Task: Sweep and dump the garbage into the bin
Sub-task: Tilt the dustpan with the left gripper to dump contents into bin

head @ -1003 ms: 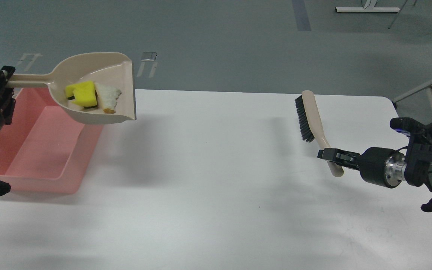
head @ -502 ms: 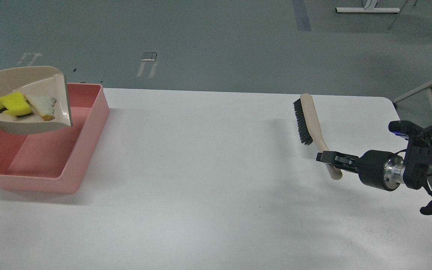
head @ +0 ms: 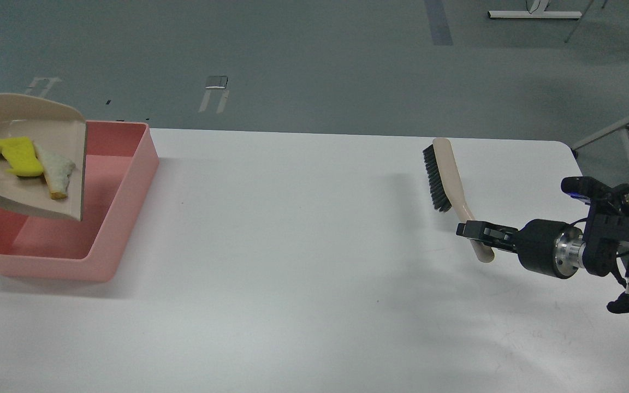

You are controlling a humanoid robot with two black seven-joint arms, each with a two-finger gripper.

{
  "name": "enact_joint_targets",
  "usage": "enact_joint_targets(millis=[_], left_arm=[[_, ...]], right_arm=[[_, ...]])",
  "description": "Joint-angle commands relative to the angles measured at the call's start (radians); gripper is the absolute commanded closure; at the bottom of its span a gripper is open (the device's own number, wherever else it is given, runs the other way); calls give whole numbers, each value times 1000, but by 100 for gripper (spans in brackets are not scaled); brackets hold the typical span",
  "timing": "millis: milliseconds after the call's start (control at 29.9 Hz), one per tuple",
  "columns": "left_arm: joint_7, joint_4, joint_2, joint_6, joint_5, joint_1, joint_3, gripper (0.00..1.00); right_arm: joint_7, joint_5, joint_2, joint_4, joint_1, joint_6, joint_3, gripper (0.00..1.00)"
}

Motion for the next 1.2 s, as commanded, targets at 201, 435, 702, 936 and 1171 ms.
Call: enact_joint_targets(millis=[201,435,702,936,1171], left_arm=[[-33,-1,61,109,227,7,5,100],[-23,-1,94,133,201,-28,-9,100],[44,-32,101,19,-21,-304,5,100],[237,-156,-44,-87,-114,-490,21,100],[329,-190,-331,-21,-110,-607,194,100]], right_arm=[[0,-1,2,0,0,0,-2,100],[0,0,2,2,0,0,1,100],[2,-1,-14,12,0,0,6,100],[2,-1,-50,25,0,-2,17,100],[15,-1,-100,23,0,-2,17,100]])
